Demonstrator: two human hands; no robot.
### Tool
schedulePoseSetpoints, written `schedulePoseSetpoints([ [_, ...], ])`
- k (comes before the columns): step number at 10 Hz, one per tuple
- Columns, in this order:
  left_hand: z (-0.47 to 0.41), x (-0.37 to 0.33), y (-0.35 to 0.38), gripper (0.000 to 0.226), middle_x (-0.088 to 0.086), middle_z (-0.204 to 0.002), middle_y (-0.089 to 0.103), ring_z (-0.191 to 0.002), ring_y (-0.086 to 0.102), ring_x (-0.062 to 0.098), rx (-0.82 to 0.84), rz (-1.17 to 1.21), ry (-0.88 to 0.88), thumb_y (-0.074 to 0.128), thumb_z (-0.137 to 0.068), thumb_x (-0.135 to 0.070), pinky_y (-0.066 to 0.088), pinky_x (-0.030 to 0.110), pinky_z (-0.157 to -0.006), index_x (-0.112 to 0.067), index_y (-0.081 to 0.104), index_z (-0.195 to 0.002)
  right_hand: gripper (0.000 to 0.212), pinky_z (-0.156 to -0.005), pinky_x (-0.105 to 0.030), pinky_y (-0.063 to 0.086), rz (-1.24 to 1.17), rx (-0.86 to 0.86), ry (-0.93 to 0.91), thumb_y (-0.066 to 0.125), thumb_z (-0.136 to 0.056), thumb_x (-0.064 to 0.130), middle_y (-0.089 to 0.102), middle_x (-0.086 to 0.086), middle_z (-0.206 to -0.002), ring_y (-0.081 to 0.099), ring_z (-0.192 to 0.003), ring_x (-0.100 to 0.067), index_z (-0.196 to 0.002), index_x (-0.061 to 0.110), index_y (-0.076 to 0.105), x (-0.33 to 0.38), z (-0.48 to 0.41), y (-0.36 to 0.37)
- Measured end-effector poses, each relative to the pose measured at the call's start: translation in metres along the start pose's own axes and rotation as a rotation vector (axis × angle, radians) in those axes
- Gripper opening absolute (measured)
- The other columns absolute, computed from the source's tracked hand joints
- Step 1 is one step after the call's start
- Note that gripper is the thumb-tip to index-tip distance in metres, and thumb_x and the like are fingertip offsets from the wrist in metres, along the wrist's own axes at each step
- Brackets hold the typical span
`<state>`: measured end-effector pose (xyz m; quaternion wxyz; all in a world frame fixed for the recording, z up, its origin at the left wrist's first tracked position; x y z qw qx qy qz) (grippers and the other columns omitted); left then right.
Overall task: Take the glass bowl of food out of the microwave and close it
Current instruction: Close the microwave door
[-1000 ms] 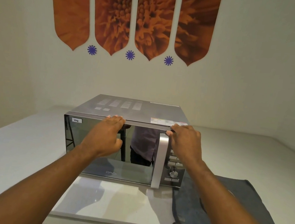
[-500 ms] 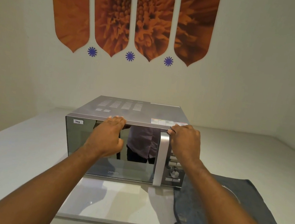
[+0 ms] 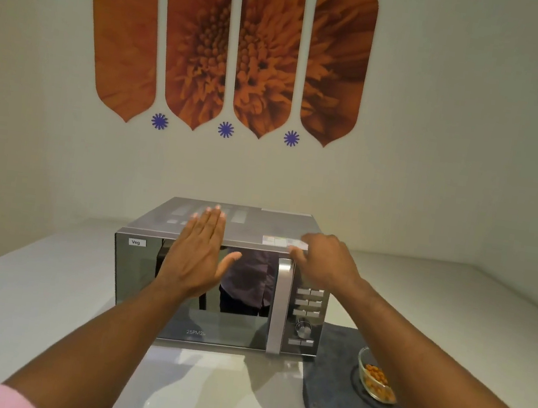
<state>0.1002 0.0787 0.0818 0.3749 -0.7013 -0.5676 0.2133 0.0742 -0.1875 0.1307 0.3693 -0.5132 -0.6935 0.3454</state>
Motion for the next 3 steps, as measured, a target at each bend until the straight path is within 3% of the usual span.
schedulePoseSetpoints([
  [1,-0.02,-0.012,-0.022,0.099,0.021,-0.176,-0.004,-0.164,-0.004,0.033,-0.125,-0.083,0.022,0.017,-0.1,-0.073,0.005,0.056,-0.132,-0.002,0.0,-0.166,0.065,-0.114,-0.049,0.044,-0.137,-0.104,-0.061,0.047,-0.101,0.061,0.063,-0.007,-0.148,0.058,-0.135,-0.03,-0.15,0.018,0.052,0.011,0.01,-0.05],
  [2,-0.042,-0.018,-0.041,0.103,0.022,-0.176,-0.006,-0.164,-0.003,0.035,-0.254,-0.099,0.048,0.022,-0.099,-0.074,0.003,0.057,-0.132,0.001,0.0,-0.165,0.069,-0.109,-0.048,0.05,-0.364,-0.277,-0.171,0.048,-0.099,0.065,0.06,-0.004,-0.151,0.059,-0.134,-0.02,-0.152,0.021,0.05,0.031,0.026,-0.113],
  [3,-0.063,-0.023,-0.06,0.104,0.022,-0.176,-0.005,-0.164,-0.002,0.035,-0.311,-0.076,0.052,0.025,-0.099,-0.075,0.003,0.055,-0.132,0.002,0.002,-0.165,0.066,-0.093,-0.033,0.058,-0.722,-0.489,-0.343,0.058,-0.093,0.066,0.072,0.0,-0.132,0.069,-0.113,-0.01,-0.14,0.02,0.062,0.048,0.058,-0.179],
])
Point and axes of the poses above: each hand's wrist, its own z-axis away from the middle knuckle, its own y-axis out of the palm, x = y × z, the point moved 2 cm from there along -z, towards the middle knuckle
